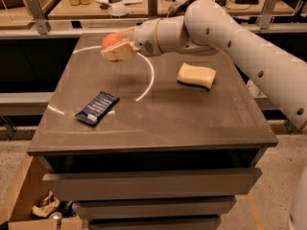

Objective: Move orange near rxbar blueberry

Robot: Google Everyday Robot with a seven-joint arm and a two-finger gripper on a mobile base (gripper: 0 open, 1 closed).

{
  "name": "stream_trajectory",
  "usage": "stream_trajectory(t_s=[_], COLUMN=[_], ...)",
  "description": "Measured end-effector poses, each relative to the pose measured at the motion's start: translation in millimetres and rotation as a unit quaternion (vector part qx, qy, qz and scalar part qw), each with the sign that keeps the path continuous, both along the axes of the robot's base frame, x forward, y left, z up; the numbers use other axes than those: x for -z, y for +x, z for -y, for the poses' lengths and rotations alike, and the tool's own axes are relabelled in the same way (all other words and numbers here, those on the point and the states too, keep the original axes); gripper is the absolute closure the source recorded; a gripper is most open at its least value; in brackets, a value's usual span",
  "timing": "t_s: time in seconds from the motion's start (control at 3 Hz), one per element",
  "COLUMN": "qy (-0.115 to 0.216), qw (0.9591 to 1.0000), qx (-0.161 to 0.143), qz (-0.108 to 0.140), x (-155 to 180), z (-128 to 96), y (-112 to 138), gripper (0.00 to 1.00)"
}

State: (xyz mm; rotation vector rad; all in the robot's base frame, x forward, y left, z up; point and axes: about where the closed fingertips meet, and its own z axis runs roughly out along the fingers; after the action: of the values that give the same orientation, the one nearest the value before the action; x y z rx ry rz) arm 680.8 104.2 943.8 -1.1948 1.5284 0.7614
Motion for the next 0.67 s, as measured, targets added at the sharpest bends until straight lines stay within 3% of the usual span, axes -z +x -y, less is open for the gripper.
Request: stream_trajectory(t_s=[0.67], qy=[0.018], qw=[0.9996], qx=[0.015], qz=[-0.015], x=[31.8], z=[-31.3], y=[-26.4], gripper=[1.0])
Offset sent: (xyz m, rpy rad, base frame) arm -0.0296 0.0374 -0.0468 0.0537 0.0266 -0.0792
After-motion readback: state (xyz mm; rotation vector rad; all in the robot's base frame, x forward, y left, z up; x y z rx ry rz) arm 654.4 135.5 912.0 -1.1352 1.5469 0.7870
